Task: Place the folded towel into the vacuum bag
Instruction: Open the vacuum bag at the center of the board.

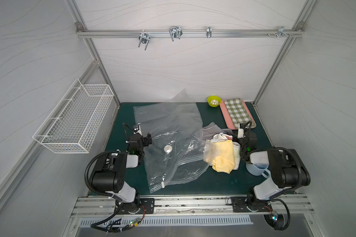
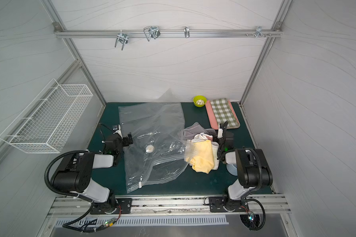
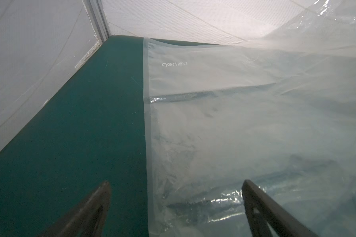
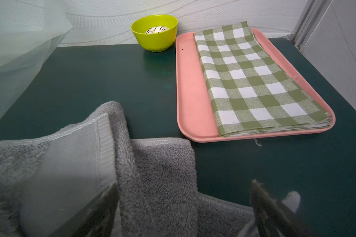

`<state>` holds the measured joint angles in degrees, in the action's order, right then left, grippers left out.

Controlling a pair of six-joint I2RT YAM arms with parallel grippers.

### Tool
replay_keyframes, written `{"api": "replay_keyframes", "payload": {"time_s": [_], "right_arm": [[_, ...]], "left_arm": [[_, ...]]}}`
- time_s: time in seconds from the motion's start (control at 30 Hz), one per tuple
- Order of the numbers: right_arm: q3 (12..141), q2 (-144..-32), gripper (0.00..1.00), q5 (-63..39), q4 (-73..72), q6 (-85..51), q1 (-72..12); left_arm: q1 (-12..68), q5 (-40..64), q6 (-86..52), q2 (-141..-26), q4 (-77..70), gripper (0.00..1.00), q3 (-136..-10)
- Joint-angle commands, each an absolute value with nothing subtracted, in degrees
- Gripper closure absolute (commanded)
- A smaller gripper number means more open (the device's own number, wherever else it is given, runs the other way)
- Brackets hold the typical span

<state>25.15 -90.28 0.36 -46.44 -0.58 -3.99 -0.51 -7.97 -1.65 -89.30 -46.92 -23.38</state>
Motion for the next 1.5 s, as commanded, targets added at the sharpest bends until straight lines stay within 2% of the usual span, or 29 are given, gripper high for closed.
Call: {"api": "replay_keyframes", "payload": {"time_s": [0.0,0.93,1.0,1.07,1.13,1.17,1.2,1.27,1.4,1.47], "right_arm": [[25.93,-90.9,0.01,0.33,-45.79,0.08,-4.17],[25.91,-90.01,0.01,-0.33,-44.25,0.23,-4.07],[26.45,-90.02,0.01,-1.2,-43.15,-0.04,-3.74],[27.13,-89.51,0.01,-7.07,-41.86,0.4,-2.41],[31.01,-87.68,0.1,-8.49,-35.07,-0.21,-1.9],[34.59,-86.34,0.14,-8.94,-27.57,0.0,-1.78],[39.94,-84.84,0.22,-8.88,-17.59,-1.79,-1.83],[46.62,-83.21,0.29,-7.34,-6.72,-6.86,-2.05],[51.05,-78.32,0.28,5.78,-0.04,-21.3,-8.82],[53.56,-77.05,0.27,10.63,4.63,-25.85,-13.87]], "left_arm": [[-0.62,-5.49,-0.38,-89.38,-48.01,0.0,-24.78],[-0.79,-4.82,-0.36,-89.2,-47.72,0.0,-24.75],[-1.29,-3.72,-0.61,-89.26,-47.03,0.0,-25.06],[-1.23,-3.77,-0.44,-88.16,-46.29,0.0,-25.38],[-0.88,-3.23,0.12,-84.09,-33.53,0.0,-31.07],[-0.88,-3.96,-0.1,-83.19,-26.02,0.0,-35.75],[-0.88,-4.86,-0.42,-83.01,-18.04,0.0,-40.33],[-0.86,-7.77,-2.33,-83.7,-11.09,0.0,-46.56],[0.23,-5.53,-11.82,-82.75,-0.48,0.0,-56.1],[4.29,-6.14,-12.88,-82.58,6.52,0.0,-60.79]]}}
